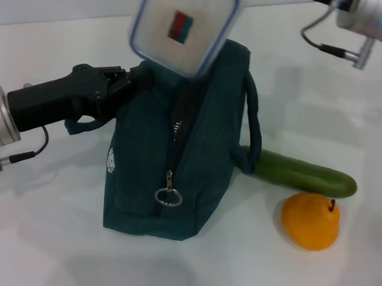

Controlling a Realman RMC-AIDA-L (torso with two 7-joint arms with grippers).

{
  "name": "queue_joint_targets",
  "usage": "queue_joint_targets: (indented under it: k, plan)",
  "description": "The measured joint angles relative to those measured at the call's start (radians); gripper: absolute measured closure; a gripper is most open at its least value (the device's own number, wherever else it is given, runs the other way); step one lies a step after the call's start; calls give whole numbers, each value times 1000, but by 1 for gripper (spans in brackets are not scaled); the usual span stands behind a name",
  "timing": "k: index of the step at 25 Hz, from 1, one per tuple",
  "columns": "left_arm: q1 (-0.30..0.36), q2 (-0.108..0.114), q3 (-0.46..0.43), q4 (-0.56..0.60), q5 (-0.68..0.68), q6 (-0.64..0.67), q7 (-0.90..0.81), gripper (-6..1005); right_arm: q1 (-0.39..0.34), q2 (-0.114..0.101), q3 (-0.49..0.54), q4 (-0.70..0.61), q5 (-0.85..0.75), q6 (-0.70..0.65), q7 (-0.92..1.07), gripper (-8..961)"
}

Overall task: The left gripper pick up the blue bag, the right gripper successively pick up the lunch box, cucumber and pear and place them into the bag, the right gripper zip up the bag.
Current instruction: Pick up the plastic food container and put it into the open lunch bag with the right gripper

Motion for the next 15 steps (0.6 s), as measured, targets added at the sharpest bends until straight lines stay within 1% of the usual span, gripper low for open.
queue_joint_targets:
  k: [5, 8, 11, 15]
  plan:
    - [0, 1, 0, -3, -2, -9, -2, 946, -52, 1, -1, -38, 1, -24, 0, 788]
    - [0, 2, -1, -3, -3, -21, -1, 946, -68, -6, -3, -39, -9, -30, 2, 785]
    - [-3, 2, -2, 0, -4, -37, 0, 946, -77, -16, -3, -38, -57, -27, 2, 782]
    - [-5, 2, -2, 3, -4, -39, 0, 946, -74, -17, -3, -41, -152, -15, -4, 778]
